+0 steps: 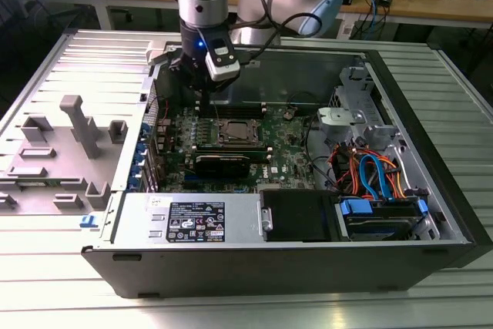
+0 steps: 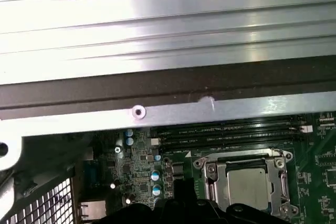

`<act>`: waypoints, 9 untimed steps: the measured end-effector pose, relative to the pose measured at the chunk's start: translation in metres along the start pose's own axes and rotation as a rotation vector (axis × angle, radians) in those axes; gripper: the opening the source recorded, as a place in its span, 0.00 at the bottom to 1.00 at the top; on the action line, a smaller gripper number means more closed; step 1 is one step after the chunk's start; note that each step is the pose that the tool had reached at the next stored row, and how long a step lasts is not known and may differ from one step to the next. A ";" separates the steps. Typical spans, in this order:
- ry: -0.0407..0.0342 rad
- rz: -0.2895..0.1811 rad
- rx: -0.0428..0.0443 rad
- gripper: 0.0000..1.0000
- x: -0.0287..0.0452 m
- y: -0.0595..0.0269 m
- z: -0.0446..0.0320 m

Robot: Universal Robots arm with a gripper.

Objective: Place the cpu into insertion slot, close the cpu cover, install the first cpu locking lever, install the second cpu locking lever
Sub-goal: 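Install the first cpu locking lever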

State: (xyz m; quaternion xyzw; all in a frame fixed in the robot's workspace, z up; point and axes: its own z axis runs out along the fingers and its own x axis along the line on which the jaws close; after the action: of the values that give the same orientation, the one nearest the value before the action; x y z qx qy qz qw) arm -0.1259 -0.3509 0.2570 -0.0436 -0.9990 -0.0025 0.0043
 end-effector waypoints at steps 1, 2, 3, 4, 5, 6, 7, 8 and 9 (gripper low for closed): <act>-0.0005 -0.006 0.0006 0.11 0.0007 0.0048 -0.0003; -0.0018 -0.010 0.0005 0.11 0.0010 0.0079 -0.0018; -0.0028 -0.013 0.0007 0.11 0.0009 0.0089 -0.0018; -0.0031 -0.015 0.0008 0.11 0.0005 0.0092 -0.0018; -0.0034 -0.016 0.0008 0.11 0.0000 0.0094 -0.0019; -0.0035 -0.018 0.0009 0.11 -0.0007 0.0096 -0.0019; -0.0035 -0.022 0.0010 0.11 -0.0016 0.0097 -0.0018; -0.0036 -0.027 0.0009 0.11 -0.0025 0.0098 -0.0017; -0.0035 -0.033 0.0010 0.11 -0.0033 0.0099 -0.0017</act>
State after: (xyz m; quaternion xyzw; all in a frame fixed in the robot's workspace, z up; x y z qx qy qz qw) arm -0.1217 -0.3414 0.2587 -0.0273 -0.9996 -0.0020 0.0025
